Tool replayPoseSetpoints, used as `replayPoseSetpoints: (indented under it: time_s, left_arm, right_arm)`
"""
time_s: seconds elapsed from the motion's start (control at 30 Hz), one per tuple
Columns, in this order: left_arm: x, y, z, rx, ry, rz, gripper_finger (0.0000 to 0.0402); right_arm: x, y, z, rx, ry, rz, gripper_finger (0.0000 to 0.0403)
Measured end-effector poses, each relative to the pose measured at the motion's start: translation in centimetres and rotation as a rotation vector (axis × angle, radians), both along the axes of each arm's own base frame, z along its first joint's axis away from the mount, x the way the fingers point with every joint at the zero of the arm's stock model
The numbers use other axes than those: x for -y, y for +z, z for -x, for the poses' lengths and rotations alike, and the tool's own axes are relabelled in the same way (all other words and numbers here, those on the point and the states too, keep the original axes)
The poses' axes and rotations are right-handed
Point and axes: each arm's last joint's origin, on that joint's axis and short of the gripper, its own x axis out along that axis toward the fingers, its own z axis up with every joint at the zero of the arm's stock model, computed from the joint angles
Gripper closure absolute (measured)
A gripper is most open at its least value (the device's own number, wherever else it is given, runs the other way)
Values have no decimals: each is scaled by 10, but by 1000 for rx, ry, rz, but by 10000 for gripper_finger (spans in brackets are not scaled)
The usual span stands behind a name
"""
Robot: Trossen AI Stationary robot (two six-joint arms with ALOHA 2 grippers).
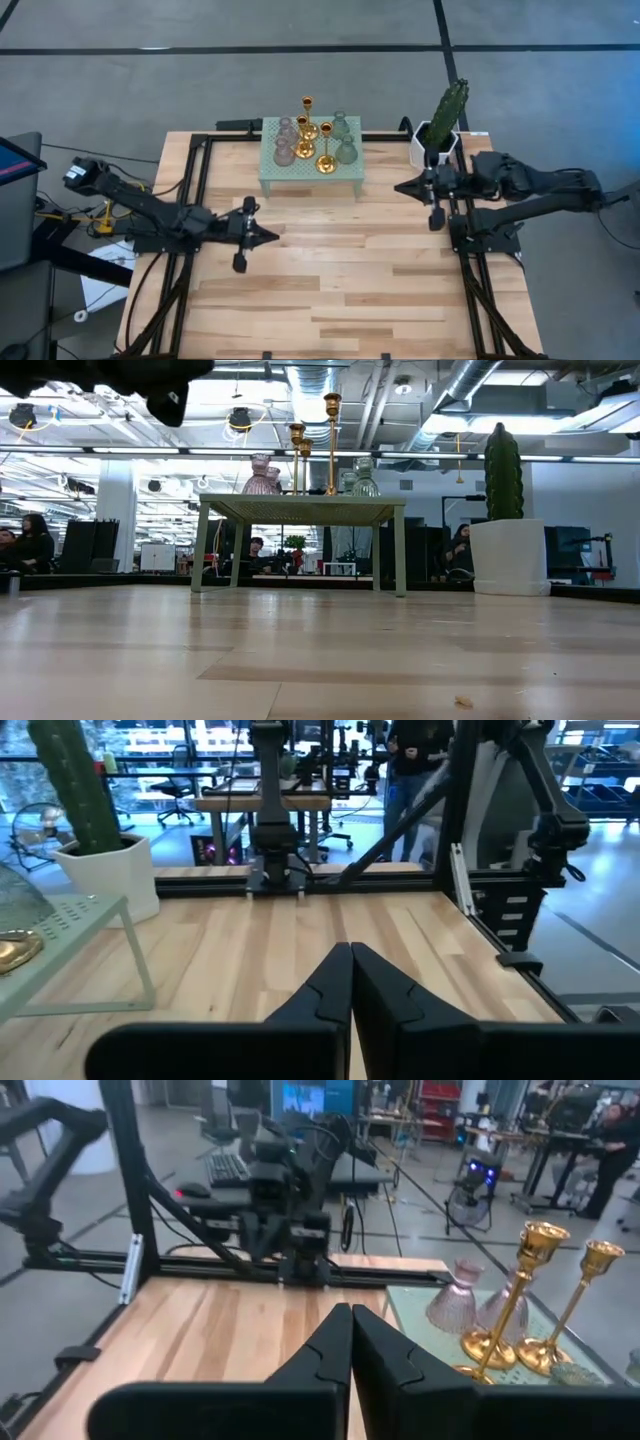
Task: Pick & Place candle stick holders
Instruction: Return to Home Position
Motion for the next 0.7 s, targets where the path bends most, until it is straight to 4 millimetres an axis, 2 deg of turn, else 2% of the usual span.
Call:
replayPoseSetpoints:
  time_s: [0.1, 0.23, 0.7]
  left_arm:
    - [-8, 2, -1, 15, 22, 3, 398]
    - [-13, 4, 0, 31, 51, -14, 396]
    - [-18, 18, 16, 128, 61, -36, 395]
  right_arm:
    - [-1, -1, 7, 22, -1, 0, 402]
    - [-1, -12, 18, 20, -41, 6, 402]
    - [5, -41, 77, 191, -22, -72, 403]
